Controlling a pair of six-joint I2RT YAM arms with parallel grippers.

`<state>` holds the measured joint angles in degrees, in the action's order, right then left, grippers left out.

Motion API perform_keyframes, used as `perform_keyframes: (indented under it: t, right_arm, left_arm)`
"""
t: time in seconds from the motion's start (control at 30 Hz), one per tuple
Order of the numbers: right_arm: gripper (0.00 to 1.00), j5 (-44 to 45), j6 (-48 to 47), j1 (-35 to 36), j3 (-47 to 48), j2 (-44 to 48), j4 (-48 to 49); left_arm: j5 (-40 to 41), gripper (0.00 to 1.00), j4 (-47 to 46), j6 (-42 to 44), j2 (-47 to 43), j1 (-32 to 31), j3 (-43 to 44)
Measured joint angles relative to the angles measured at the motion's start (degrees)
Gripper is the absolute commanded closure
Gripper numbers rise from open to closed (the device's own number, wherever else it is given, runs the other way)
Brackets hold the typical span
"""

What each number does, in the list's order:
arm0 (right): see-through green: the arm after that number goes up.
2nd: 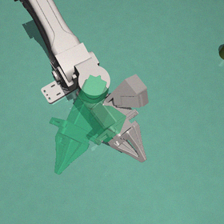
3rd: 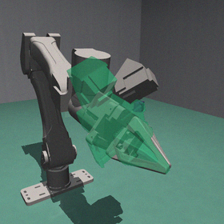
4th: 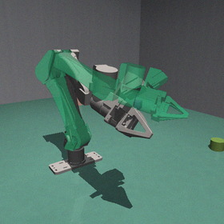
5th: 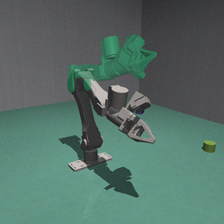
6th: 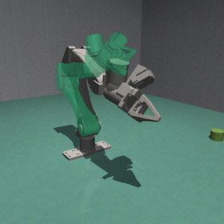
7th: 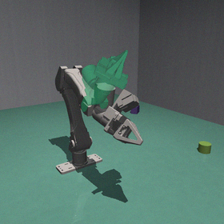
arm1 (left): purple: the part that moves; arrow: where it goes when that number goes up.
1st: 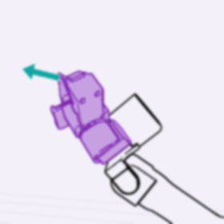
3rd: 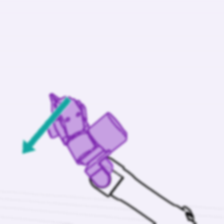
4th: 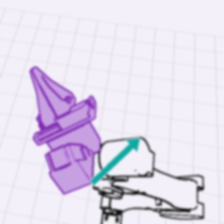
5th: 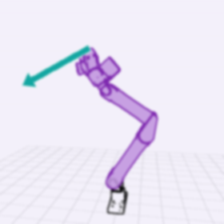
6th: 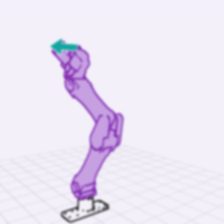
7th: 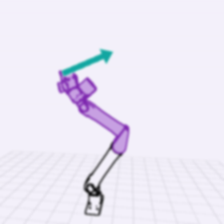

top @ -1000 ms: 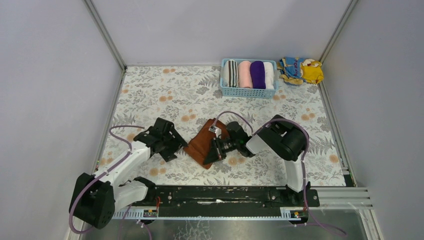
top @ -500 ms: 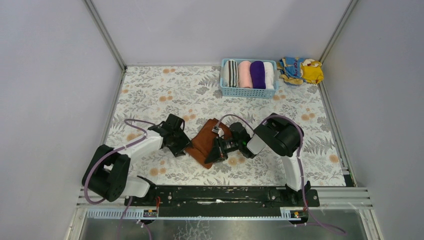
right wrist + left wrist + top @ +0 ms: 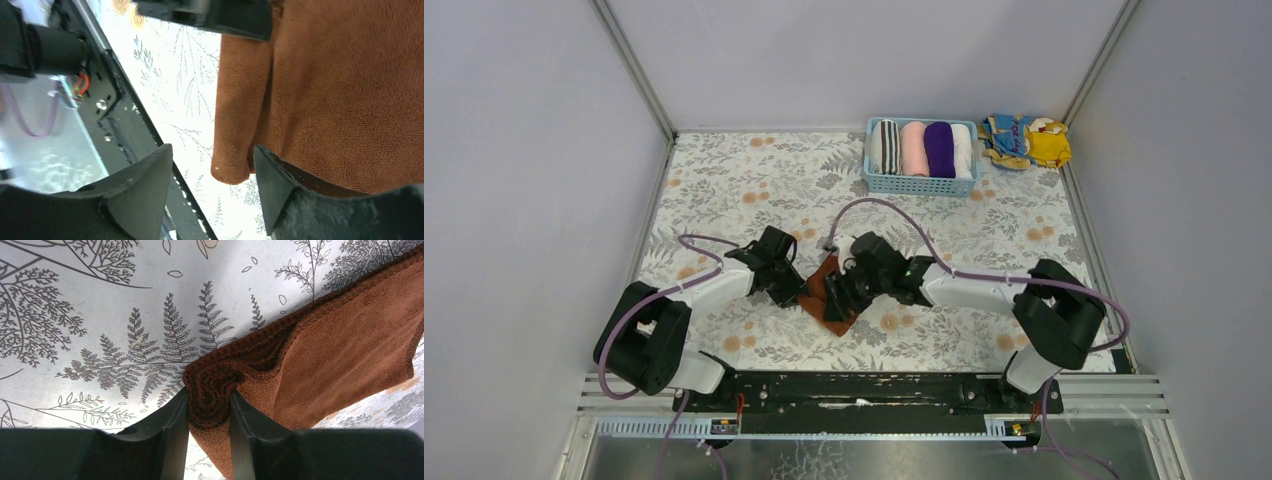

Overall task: Roll the towels
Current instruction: Roll the towel at the center of the board.

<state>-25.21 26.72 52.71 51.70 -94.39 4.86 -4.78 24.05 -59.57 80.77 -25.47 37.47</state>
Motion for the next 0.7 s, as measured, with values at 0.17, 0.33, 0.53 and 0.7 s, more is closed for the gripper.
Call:
perform_keyframes:
  t: [0.17, 0.33, 0.53, 0.7]
  right_arm:
    - [0.35, 17.8, -9.9, 11.7, 3.5, 3.4, -6.8]
    - [0.37, 31.3, -16.8, 20.4, 3.7, 2.7, -8.3]
    - [0.38, 42.2, -22.0, 24.5, 3.7, -3.2, -6.8]
    - [0.51, 46.8, -24.8, 25.5, 3.8, -7.6, -5.4]
  left_arm:
    - [0.0, 0.7, 0.2, 0.2, 0.0, 0.0, 0.1]
    - [0.0, 0.7, 0.2, 0.3, 0.0, 0.0, 0.1]
    - [-0.1, 0.7, 0.2, 0.3, 0.0, 0.0, 0.1]
    - [-0.1, 0.69, 0.2, 0.3, 0.0, 0.0, 0.1]
